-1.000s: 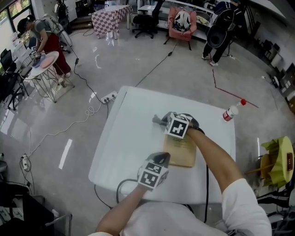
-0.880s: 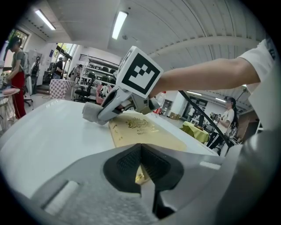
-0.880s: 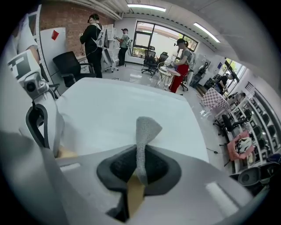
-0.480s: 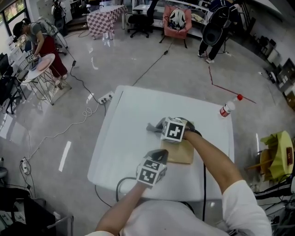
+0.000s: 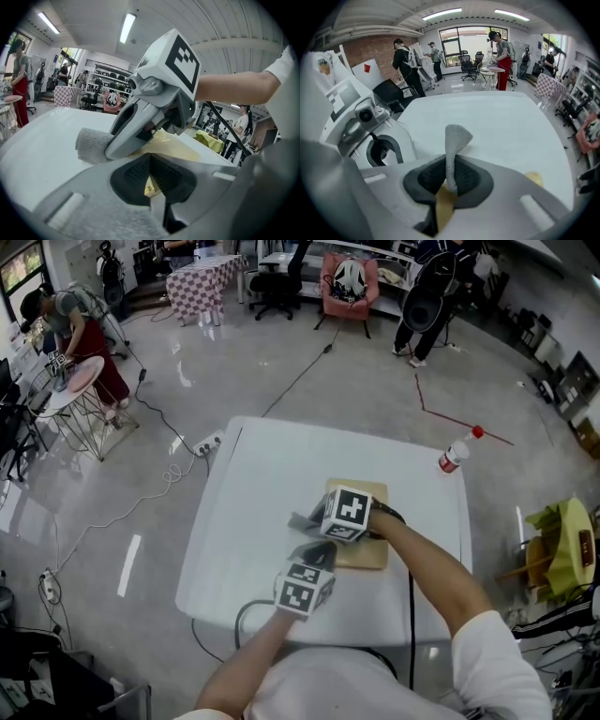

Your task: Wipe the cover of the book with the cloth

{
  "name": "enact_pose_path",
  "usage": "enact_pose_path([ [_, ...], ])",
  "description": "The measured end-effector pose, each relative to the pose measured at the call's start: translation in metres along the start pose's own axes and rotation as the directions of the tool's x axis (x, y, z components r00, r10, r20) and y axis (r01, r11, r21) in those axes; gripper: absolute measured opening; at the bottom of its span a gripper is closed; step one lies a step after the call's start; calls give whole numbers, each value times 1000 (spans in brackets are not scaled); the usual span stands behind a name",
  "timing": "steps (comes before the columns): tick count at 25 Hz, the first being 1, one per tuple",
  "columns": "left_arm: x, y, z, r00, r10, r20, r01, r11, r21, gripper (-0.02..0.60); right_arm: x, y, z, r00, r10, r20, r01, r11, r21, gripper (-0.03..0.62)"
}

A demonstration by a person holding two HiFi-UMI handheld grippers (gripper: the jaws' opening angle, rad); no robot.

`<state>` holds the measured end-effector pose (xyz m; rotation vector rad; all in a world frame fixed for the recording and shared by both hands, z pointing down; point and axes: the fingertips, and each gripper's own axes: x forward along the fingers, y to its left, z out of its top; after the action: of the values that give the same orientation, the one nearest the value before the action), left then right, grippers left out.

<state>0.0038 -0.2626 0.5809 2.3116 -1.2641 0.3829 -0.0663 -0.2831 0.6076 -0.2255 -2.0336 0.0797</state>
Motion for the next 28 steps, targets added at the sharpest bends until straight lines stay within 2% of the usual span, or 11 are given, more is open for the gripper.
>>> enact_pose_path([
  [3,1,0,0,1000,3,-2,-3,1000,2,8,1,7,2,998,45,39,-48,996,79,28],
  [7,0,1,-1,1000,13,2,-13,1000,-5,8,-5,9,8,992,48,115,-64,988,138,28],
  [9,0,1,-1,1000,10,-1,-10,1000,-9,8,-13,5,9,986,9,166,-38,985,169,28],
  [12,0,2,-1,1000,12,2,-12,1000,-21,8,-31,-6,5,966,-97,241,41,973,228,28],
  [15,0,3,-2,1000,12,-1,-12,999,-35,8,-55,-17,-5,924,-234,304,138,941,308,28],
  [19,1,3,-1,1000,18,-5,-19,999,-43,8,-84,-22,-29,850,-398,344,244,878,412,28],
  [28,4,-1,7,1000,21,-12,-22,997,-75,8,-128,-3,-78,715,-596,366,349,758,552,28],
])
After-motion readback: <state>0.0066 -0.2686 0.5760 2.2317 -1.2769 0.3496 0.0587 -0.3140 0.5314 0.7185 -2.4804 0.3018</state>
